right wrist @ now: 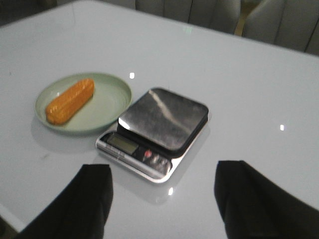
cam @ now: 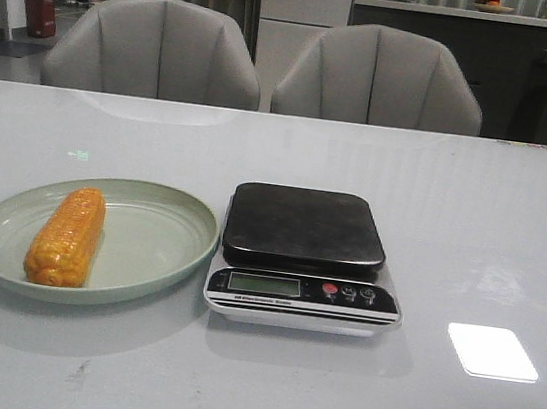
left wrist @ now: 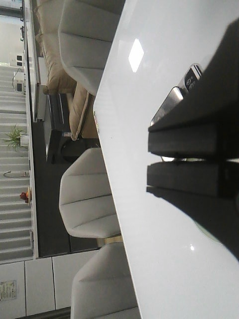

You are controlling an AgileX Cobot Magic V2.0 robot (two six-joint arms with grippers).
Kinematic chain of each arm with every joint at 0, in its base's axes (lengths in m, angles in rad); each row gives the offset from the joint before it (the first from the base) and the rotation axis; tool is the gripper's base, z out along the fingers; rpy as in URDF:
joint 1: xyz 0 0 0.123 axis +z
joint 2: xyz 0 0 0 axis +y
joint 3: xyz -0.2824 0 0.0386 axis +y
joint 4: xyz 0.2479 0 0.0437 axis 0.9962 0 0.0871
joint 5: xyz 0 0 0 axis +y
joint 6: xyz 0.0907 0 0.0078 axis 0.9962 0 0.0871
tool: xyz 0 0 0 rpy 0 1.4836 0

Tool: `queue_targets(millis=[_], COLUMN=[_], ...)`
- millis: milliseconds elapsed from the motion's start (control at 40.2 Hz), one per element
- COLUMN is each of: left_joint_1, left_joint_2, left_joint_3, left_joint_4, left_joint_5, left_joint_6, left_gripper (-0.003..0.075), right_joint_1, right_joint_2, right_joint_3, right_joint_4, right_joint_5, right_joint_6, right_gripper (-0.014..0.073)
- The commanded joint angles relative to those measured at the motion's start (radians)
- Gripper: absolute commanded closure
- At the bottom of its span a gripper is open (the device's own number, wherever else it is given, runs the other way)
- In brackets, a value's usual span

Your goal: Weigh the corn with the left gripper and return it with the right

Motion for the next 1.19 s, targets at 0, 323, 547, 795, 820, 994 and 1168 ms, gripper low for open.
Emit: queue_targets(millis=[0,323,547,795,820,994,1168], left_joint_1=[0.0,0.0,0.0,0.0,0.0,0.0,0.0], left_joint_2=[0.014,0.014,0.014,0.014,0.014,0.014,0.014], left_joint_3=[-0.024,-0.024,-0.024,-0.024,-0.024,-0.024,-0.014], left_joint_4=[0.001,0.001,0.001,0.001,0.001,0.001,-0.004], left_joint_5=[-0.083,-0.083,-0.083,-0.083,-0.083,-0.083,-0.086], left_joint_6=[-0.003,-0.003,-0.003,-0.003,-0.003,-0.003,-0.003], left_gripper=[0.0606,0.0606,0.0606,0.0606,0.0606,0.0606,0.0606], right_joint_1=[-0.005,-0.005,-0.005,-0.005,-0.005,-0.005,-0.005], right_joint_2=[-0.06,-0.105,-0.105,-0.105,-0.105,-0.105,-0.105], right_joint_3=[0.061,0.128,0.128,0.128,0.128,0.128,0.128], right_joint_4=[-0.01,-0.01,-0.009,-0.009,-0.009,-0.009,-0.009], right_joint_5=[-0.221,-0.314,-0.283,-0.28,-0.28,-0.28,-0.28], right_joint_6=[-0.011,-0.01,-0.009,-0.009,-0.009,-0.009,-0.009], right_gripper=[0.0051,0.0093,0.0417,0.0407,0.0407,0.0407,0.0407])
